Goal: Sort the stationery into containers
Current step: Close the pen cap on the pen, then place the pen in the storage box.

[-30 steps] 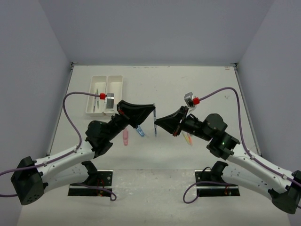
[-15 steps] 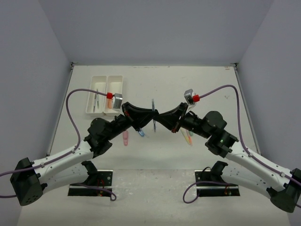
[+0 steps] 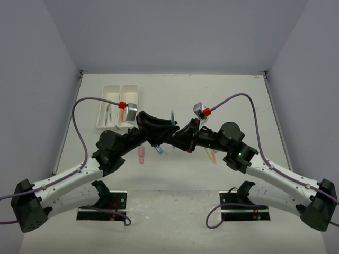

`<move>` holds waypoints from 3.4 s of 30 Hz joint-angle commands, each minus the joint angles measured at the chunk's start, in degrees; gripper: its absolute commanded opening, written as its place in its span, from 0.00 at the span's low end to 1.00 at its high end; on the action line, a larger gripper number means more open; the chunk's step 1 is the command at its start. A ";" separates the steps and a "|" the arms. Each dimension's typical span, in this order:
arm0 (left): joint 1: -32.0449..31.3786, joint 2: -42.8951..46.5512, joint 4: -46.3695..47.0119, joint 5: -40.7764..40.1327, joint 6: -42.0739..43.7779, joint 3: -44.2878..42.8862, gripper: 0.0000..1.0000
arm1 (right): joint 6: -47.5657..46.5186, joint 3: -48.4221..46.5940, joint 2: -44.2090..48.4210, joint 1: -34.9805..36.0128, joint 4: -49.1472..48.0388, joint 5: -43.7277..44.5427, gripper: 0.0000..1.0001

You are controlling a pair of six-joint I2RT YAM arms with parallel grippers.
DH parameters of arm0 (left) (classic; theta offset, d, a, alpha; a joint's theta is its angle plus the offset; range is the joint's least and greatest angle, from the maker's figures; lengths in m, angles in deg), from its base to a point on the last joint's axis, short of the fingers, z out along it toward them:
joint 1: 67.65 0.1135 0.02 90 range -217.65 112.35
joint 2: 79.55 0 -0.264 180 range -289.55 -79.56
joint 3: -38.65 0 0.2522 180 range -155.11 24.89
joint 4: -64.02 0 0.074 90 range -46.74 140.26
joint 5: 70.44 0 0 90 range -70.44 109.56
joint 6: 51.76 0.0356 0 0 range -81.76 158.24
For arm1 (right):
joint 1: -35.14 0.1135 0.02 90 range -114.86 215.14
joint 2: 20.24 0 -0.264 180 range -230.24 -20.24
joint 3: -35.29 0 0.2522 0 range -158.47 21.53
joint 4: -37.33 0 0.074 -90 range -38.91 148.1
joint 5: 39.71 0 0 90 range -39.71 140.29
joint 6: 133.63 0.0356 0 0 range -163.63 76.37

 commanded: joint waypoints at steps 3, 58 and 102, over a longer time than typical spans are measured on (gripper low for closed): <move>-0.09 1.37 -7.68 -4.06 5.43 -6.35 0.74 | -1.95 -1.15 1.74 0.17 1.08 1.47 0.00; 5.31 -6.35 -52.44 -30.64 7.86 -24.48 0.00 | -6.81 -15.53 -10.58 -5.59 13.42 3.62 0.89; 44.32 -57.87 -28.63 -42.80 44.73 -41.08 0.69 | -6.88 -2.96 5.37 -6.21 31.63 27.65 0.99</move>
